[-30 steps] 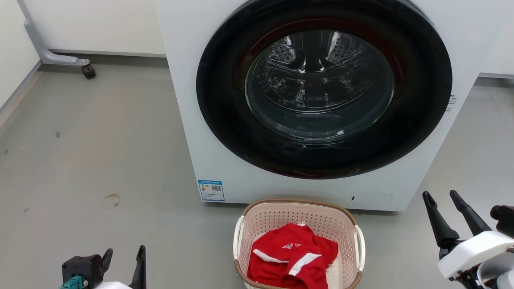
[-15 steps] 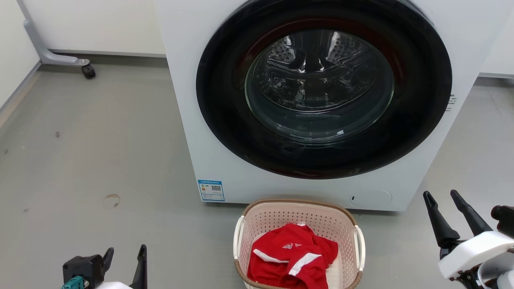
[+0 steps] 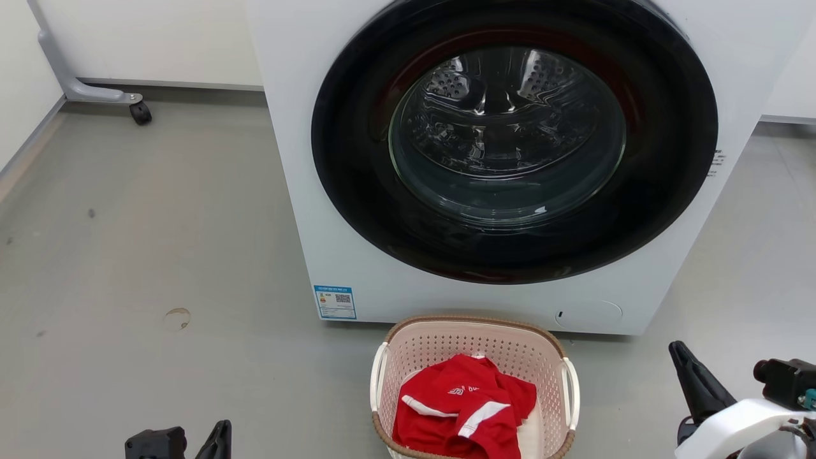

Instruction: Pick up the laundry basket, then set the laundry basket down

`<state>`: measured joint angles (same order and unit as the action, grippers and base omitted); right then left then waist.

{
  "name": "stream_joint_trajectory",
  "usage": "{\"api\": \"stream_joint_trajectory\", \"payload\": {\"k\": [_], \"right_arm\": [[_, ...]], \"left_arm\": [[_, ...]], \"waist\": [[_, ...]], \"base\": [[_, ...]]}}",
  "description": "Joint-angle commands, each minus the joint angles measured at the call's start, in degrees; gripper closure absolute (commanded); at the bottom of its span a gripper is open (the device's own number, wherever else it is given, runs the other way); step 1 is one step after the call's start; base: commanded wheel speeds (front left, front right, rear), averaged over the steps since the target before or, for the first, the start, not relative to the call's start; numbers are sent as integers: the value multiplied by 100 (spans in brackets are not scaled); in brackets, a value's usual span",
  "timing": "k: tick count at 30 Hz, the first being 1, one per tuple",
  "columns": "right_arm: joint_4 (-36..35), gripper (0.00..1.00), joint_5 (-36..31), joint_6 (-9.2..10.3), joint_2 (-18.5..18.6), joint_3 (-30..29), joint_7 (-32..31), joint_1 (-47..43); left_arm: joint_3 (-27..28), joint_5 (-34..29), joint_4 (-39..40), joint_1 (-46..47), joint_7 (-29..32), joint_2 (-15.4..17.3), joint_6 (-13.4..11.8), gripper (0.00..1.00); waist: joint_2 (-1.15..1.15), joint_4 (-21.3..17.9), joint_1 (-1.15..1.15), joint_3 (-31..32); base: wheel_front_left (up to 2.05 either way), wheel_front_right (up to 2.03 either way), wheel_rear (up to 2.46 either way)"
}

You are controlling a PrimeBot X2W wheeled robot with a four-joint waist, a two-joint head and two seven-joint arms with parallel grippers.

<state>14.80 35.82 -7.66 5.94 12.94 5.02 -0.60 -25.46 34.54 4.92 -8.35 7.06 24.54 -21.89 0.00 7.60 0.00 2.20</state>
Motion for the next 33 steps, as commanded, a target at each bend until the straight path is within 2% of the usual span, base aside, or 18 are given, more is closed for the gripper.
{"api": "stream_joint_trajectory", "payload": {"k": [1, 4, 9, 33], "right_arm": [[-116, 100, 161, 2, 134, -102, -27, 163], [-119, 100, 296, 2, 123, -143, -57, 171], [-107, 100, 522, 3, 105, -217, -102, 198], [-93, 100, 1556, 6, 22, -570, -316, 304]], "left_arm": [[142, 159, 98, 127, -8, 67, 69, 100], [216, 304, 56, 149, -15, 18, 141, 100], [334, 542, -36, 207, -22, -67, 260, 100], [885, 1625, -458, 478, -52, -470, 813, 100]], "waist": [[0, -13, 3, -3], [0, -38, 13, 3], [0, -69, 1, -16], [0, -209, 0, -62]], "base": [[0, 0, 0], [0, 0, 0], [0, 0, 0], [0, 0, 0]]}}
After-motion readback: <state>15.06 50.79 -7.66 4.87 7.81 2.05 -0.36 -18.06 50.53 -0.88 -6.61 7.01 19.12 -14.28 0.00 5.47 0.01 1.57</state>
